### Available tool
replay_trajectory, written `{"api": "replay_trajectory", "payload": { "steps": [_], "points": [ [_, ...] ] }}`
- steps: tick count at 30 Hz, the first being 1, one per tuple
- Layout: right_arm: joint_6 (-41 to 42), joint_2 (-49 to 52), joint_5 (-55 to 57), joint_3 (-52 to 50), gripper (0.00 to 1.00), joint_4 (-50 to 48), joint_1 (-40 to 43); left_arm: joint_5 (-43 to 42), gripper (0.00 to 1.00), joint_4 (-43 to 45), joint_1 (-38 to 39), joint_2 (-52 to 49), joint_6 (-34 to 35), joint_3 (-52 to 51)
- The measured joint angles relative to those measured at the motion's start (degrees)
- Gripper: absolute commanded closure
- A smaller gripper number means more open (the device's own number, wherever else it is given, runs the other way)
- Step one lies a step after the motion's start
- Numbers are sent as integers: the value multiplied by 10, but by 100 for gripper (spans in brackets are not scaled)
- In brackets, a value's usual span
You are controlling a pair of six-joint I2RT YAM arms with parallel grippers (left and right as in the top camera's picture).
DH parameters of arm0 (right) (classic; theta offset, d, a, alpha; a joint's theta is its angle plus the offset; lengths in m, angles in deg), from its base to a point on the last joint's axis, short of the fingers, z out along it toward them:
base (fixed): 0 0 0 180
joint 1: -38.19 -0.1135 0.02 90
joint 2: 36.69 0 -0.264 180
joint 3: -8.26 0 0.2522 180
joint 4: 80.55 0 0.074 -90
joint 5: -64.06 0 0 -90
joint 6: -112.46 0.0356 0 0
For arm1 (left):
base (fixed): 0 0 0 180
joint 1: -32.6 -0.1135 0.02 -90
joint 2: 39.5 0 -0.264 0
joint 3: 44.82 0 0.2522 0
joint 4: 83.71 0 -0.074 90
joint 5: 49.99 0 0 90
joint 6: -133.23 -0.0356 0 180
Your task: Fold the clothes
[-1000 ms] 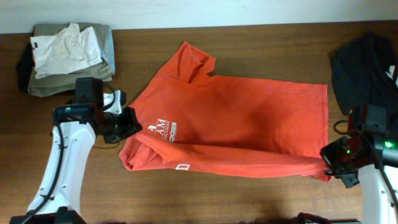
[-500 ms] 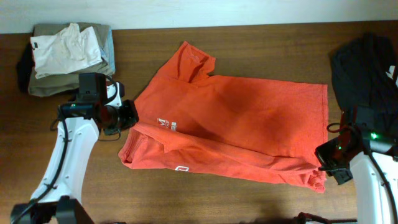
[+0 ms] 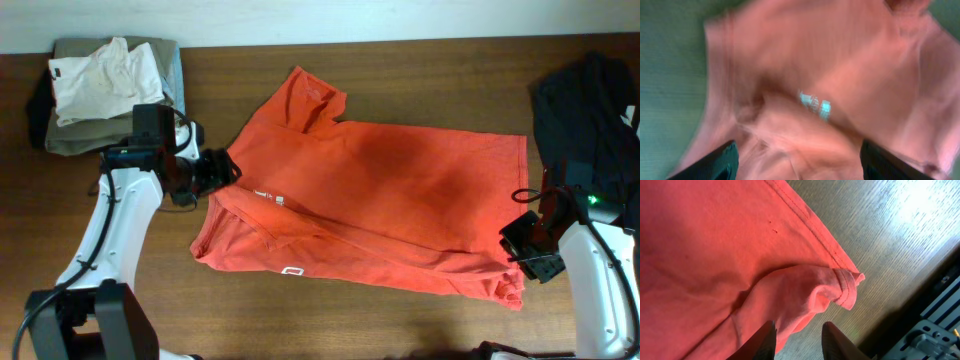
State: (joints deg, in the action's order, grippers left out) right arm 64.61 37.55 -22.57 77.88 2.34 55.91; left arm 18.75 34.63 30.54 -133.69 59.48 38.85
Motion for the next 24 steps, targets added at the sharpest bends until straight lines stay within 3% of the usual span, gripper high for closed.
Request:
{"api": "replay_trajectory", "payload": {
  "steps": [1, 2, 3, 4, 5, 9, 13, 18, 24],
  "points": [
    [-5, 0, 0, 0, 66, -1, 0, -7, 23, -28, 6, 0, -1, 3],
    [-6, 0, 0, 0, 65, -6, 0, -11, 57, -69, 16, 0, -2, 2],
    [-8, 0, -1, 0, 66, -9, 0, -13, 74, -97, 29, 0, -2, 1],
    [-9, 0, -2, 0, 65, -14, 0, -16, 74, -112, 46, 0, -1, -4],
    [-10, 0, -5, 0, 65, -16, 0, -19, 68, -120, 61, 0, -2, -9],
    [-14, 0, -11, 0, 65, -18, 0, -14, 68, -125, 131, 0, 10, -35],
    [-19, 0, -13, 0, 65, -19, 0, 35, 60, -116, 153, -5, 74, -63],
    [-23, 0, -15, 0, 65, -25, 0, 55, 59, 10, 156, -12, 138, -144],
    [-24, 1, -15, -1, 65, -26, 0, 63, 58, 69, 158, -13, 164, -169]
  ]
}}
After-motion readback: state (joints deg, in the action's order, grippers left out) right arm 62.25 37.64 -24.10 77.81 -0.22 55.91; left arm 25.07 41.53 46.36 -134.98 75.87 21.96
